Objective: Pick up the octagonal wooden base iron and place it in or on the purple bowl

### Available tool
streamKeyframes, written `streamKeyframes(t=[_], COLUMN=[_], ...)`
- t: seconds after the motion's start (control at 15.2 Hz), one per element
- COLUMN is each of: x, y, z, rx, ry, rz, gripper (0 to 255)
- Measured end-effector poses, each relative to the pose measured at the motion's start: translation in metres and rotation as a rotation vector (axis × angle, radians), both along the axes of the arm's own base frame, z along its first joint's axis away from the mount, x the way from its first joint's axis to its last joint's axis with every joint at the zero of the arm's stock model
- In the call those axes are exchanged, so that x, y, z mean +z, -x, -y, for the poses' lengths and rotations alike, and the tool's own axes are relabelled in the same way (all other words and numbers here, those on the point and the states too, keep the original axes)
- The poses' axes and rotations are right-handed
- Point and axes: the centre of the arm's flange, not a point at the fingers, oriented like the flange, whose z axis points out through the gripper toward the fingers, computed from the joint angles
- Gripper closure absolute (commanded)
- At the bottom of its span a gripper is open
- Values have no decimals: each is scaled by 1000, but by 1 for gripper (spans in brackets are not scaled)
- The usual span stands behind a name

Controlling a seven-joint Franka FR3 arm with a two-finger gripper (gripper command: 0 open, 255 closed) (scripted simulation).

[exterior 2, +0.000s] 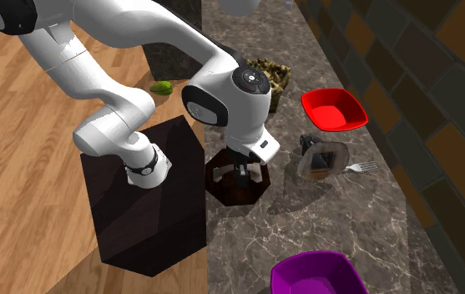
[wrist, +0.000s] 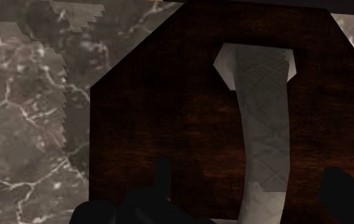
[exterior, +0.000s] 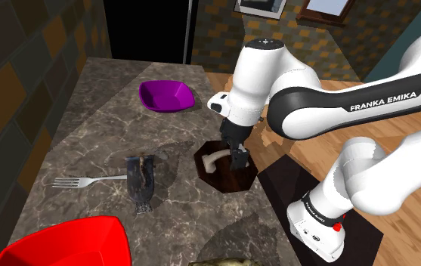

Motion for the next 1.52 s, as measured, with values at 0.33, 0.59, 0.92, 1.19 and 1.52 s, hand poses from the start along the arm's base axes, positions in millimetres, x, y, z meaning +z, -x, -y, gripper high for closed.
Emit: streamKeyframes(t=[0.33, 0.59, 0.92, 1.19, 1.52], x=[0, 0, 0, 15, 42], y=[0, 0, 0, 1, 0], z=[0, 0, 0, 1, 0], rx=[0, 0, 0, 0, 0], ry=[0, 0, 0, 0, 0], rz=[0, 0, 0, 0, 0], gripper=[255, 255, 255, 255, 255])
